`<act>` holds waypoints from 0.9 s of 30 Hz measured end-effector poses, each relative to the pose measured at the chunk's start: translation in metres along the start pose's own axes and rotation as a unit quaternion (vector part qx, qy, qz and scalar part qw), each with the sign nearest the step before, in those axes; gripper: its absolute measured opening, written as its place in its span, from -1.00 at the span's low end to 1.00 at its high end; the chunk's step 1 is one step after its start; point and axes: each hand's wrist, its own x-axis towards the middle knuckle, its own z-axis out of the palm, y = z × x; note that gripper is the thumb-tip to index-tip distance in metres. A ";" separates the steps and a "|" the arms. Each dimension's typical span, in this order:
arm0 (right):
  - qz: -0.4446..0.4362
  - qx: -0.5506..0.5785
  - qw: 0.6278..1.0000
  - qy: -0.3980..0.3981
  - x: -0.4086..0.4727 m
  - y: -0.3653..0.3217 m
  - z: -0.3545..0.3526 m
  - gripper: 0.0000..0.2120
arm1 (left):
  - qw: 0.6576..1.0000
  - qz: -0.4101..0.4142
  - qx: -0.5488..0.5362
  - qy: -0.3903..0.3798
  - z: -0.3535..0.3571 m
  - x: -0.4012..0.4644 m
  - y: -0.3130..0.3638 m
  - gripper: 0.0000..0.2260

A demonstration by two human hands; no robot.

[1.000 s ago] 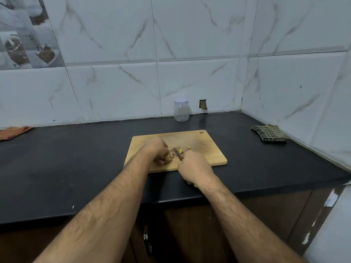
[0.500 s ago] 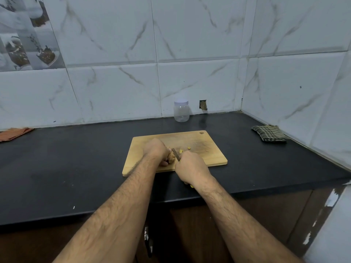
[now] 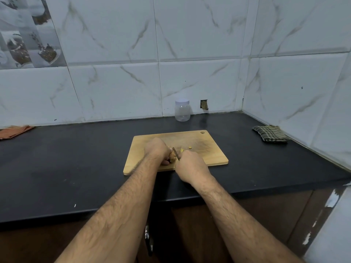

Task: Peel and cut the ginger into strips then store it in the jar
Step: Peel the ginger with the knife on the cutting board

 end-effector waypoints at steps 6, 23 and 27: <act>0.009 0.014 0.999 -0.036 0.008 0.002 -0.008 -0.78 | 1.000 -0.004 -0.018 -0.007 0.001 -0.001 0.001 -0.78; 0.020 0.043 0.999 -0.008 0.003 0.009 -0.002 -0.80 | 0.999 -0.012 -0.033 0.001 0.003 -0.001 -0.001 -0.80; 0.010 0.043 0.999 -0.011 0.003 0.009 -0.002 -0.79 | 1.000 -0.006 -0.028 0.002 0.003 -0.001 -0.002 -0.79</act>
